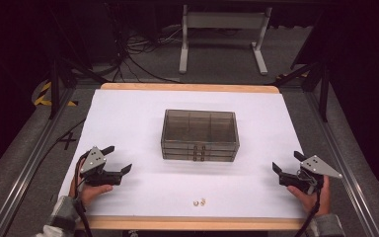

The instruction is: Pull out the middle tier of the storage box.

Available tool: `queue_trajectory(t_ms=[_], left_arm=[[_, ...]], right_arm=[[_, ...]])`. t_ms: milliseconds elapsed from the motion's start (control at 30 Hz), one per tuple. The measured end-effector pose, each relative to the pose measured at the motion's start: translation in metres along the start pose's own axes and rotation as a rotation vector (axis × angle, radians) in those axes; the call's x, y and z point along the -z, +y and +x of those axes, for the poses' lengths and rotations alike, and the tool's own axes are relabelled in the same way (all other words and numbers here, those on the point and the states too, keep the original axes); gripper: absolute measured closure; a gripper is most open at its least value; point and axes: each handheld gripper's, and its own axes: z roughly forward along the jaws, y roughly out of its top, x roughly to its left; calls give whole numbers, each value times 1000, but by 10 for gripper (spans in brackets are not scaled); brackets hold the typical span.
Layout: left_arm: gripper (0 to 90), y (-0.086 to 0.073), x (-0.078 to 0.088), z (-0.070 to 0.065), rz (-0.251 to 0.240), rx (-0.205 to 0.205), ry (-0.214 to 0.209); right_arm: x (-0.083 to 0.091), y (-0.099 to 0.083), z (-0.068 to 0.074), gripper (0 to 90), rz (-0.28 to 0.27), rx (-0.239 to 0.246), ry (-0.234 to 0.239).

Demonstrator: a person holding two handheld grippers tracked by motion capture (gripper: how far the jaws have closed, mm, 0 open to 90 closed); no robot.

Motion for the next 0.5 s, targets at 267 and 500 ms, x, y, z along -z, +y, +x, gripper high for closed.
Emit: queue_trajectory(t_ms=[267, 500], left_arm=[[97, 0, -1, -1, 10, -15, 0], [98, 2, -4, -1, 44, -8, 8]], right_arm=[[-2, 1, 2, 148, 25, 23, -2], [-4, 1, 3, 158, 38, 32, 0]])
